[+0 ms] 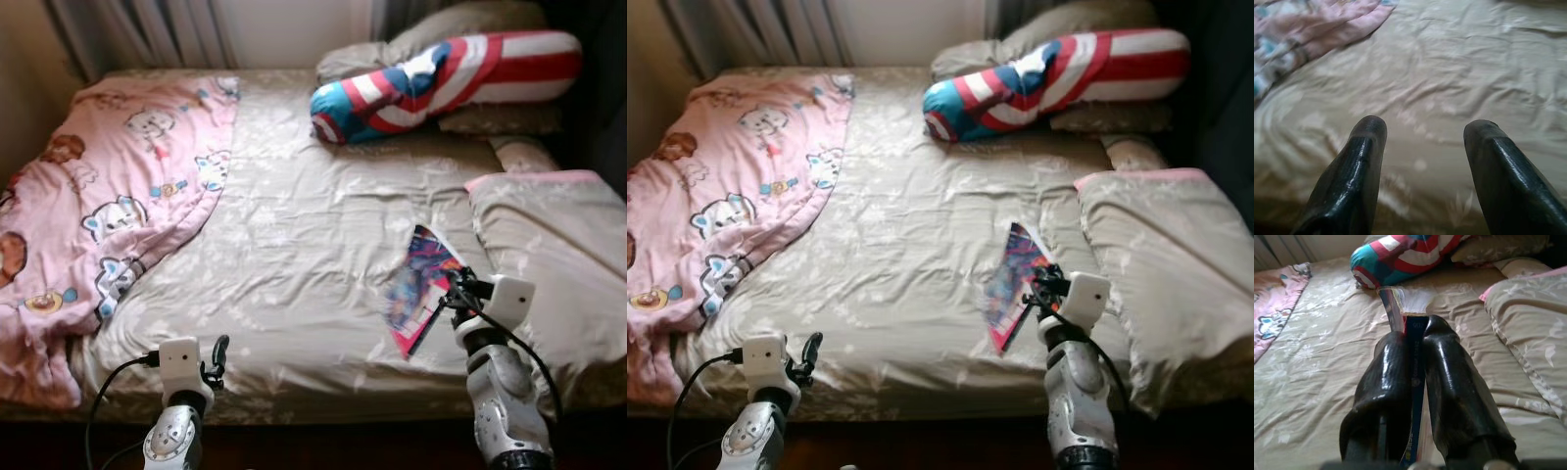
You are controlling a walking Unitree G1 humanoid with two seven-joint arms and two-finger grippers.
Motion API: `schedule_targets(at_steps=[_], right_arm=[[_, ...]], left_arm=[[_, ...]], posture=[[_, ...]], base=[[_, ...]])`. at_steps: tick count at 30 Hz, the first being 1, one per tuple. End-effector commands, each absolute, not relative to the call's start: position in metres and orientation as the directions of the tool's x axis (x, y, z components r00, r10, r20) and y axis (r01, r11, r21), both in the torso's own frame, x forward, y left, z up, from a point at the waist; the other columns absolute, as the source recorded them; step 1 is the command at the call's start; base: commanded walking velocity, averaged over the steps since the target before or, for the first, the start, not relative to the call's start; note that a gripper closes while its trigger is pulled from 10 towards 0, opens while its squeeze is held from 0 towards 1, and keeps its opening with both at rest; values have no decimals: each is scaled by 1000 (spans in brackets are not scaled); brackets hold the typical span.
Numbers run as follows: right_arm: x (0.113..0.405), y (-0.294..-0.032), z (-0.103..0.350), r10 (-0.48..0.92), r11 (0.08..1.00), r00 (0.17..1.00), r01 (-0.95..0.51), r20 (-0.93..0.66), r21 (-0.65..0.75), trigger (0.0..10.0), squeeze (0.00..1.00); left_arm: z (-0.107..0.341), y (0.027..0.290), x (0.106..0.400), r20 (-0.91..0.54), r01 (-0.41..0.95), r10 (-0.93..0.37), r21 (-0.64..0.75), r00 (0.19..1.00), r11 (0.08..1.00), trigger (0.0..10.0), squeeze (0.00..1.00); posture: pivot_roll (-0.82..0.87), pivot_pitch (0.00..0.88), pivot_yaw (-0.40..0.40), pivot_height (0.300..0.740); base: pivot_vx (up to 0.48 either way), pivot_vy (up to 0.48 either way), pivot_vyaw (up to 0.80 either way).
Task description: Clean up the room
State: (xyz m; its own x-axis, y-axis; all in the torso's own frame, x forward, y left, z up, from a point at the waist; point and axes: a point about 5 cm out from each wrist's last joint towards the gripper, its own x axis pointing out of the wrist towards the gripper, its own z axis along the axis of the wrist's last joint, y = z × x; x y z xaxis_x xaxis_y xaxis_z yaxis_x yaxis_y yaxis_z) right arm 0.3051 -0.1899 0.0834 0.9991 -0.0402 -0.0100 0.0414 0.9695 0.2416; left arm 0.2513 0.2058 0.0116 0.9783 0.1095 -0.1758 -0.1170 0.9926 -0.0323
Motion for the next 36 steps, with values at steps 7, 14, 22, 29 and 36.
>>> schedule_targets(at_steps=[7, 14, 22, 29, 36], right_arm=[[306, -185, 88, -42, 964, 999, 35, 21, 262, 10000, 0], [306, -186, 87, -60, 964, 998, 55, 9, 260, 10000, 0], [306, -194, 81, -114, 959, 993, 120, -39, 256, 10000, 0], [306, -194, 82, -119, 959, 992, 123, -30, 254, 10000, 0], [307, -193, 82, -127, 960, 991, 131, -35, 246, 10000, 0]], left_arm=[[10, 209, 247, -183, -127, 116, -50, 976, 991, 10000, 0], [10, 208, 246, -190, -117, 104, -54, 976, 992, 10000, 0], [10, 208, 245, -190, -113, 101, -55, 977, 992, 10000, 0], [9, 207, 244, -191, -116, 104, -53, 976, 992, 10000, 0], [9, 208, 243, -192, -118, 106, -53, 976, 992, 10000, 0]], posture=[[-32, 156, -24, 740], [-30, 155, -23, 740], [-28, 153, -24, 740], [-28, 151, -25, 740], [-25, 150, -26, 740]], base=[[0, 0, 0], [0, 0, 0], [0, 0, -74], [214, 0, -615], [259, 0, 0]])
